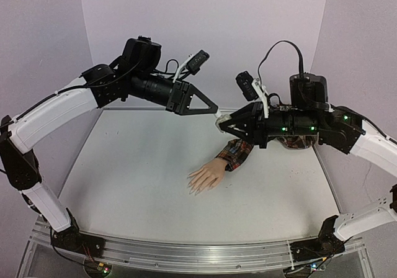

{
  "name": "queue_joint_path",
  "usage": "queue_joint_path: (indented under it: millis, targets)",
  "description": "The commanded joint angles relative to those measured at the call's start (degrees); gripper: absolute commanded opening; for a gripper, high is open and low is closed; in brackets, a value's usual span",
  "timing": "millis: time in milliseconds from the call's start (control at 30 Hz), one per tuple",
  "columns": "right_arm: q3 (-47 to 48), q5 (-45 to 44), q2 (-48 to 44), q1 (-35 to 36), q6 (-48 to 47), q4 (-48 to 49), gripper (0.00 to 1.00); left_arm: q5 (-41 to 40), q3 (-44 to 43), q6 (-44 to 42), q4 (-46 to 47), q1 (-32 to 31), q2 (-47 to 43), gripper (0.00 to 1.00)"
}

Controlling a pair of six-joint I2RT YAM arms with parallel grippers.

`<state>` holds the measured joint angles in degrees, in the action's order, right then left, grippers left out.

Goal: Paint the nails
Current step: Close the nail polish bottle cap on the nail polish bottle.

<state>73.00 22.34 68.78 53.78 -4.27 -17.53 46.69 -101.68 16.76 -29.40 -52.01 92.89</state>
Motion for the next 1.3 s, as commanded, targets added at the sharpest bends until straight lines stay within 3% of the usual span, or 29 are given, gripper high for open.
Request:
queue_joint_path:
  millis: [0,200,367,633,833,1100,1267]
  targets:
    - [5.2,-1.4,1.5,0.1,-1.2,4.1,0.00,-1.0,-5.6,-4.9,-7.5,-1.2,2.7,0.00]
    - [8.6,0.4,3.9,0.1,-3.5,5.5,0.00,1.7,-9.8,-10.6,-15.3,-1.8,6.0,0.00]
    - [11.2,2.4,6.1,0.0,-2.3,11.8,0.00,1.6,-8.0,-11.8,-12.4,-3.1,5.9,0.00]
    - [10.4,15.1,7.2,0.1,10.1,32.1,0.00,7.6,1.6,-13.9,2.7,-4.9,1.1,0.00]
    - [14.2,22.9,9.4,-0.1,18.9,36.9,0.00,12.4,-4.6,-22.3,-3.9,-6.8,3.5,0.00]
    - [12.2,27.0,7.8,-1.6,21.0,36.7,0.00,15.7,-13.3,-25.9,-13.6,-6.7,8.0,0.00]
    - [9.6,27.7,4.6,-3.7,15.1,28.2,0.00,16.6,-13.5,-26.3,-17.3,-6.7,7.4,0.00]
